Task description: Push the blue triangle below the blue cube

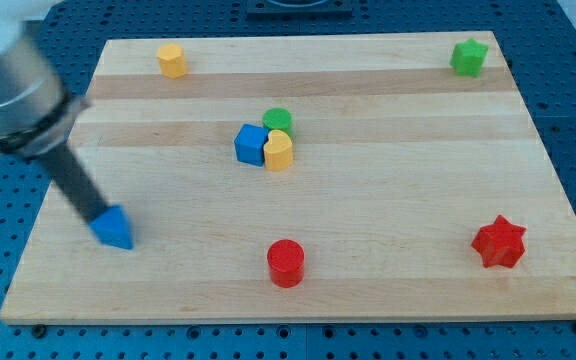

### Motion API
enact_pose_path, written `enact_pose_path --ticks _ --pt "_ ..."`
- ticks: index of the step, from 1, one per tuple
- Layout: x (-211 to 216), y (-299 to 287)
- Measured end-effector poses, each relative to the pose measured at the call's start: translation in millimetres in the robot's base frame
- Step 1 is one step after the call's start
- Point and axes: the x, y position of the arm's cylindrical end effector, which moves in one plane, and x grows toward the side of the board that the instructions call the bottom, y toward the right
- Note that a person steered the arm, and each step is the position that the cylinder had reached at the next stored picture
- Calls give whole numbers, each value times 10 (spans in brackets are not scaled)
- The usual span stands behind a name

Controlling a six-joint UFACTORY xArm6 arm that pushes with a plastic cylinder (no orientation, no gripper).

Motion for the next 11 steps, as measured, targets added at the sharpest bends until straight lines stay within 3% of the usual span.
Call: enact_pose_path --ticks 1,2,3,4,7,9,11 --pt "142 219" --pt "281 -590" --pt "778 -566" --pt "776 -160" --pt "354 536" --pt "-177 748" --pt "-386 1012"
